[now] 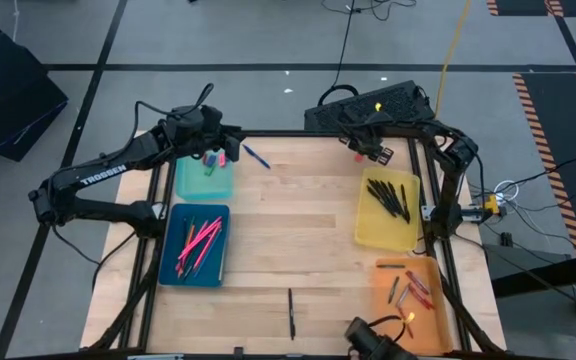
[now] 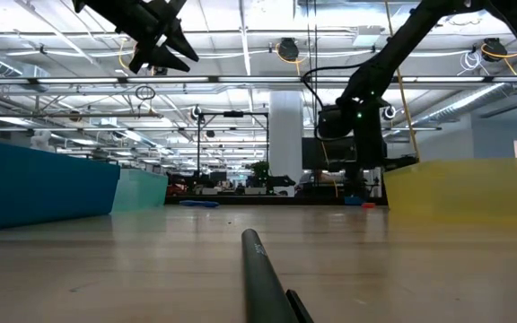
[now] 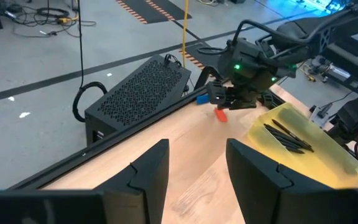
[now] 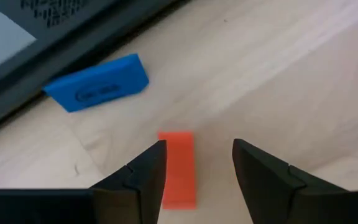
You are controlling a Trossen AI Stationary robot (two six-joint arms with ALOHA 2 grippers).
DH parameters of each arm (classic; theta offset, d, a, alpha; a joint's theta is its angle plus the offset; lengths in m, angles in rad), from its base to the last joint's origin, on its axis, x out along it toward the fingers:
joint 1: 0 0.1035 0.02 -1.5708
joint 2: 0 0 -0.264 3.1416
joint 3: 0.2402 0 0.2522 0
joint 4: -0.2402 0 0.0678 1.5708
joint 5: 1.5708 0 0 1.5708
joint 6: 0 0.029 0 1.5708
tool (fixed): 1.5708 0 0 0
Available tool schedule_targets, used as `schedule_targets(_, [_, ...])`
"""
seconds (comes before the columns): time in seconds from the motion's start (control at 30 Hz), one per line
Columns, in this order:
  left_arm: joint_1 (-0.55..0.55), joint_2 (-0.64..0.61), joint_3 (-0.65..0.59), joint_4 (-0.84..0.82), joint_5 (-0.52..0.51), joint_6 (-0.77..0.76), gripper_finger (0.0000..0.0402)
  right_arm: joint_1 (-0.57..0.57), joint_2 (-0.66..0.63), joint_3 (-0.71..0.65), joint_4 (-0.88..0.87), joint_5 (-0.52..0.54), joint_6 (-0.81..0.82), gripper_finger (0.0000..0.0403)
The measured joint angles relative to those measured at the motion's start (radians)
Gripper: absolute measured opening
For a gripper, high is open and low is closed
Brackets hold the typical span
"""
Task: Sort crayons/erasers/pens/pencils in bins
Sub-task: Put the orange eraser into the light blue bin
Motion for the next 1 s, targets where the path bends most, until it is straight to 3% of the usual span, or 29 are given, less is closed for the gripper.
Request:
schedule_targets(0.23, [0.000,0.000,0.000,-0.002,0.000,0.017,0.0161,-0.023,-0.002,0.012,-0.020,-0.133,-0.008,0.0175])
schedule_targets(0.7, [0.000,0.000,0.000,-0.003,-0.006,0.021,0.0161,0.024,-0.002,0.012,0.003,-0.128,-0.109,0.0167])
schedule_targets(1.0, [0.000,0.000,0.000,-0.003,-0.006,0.020,0.0161,0.024,-0.002,0.006,0.010,-0.074,0.053,0.0142])
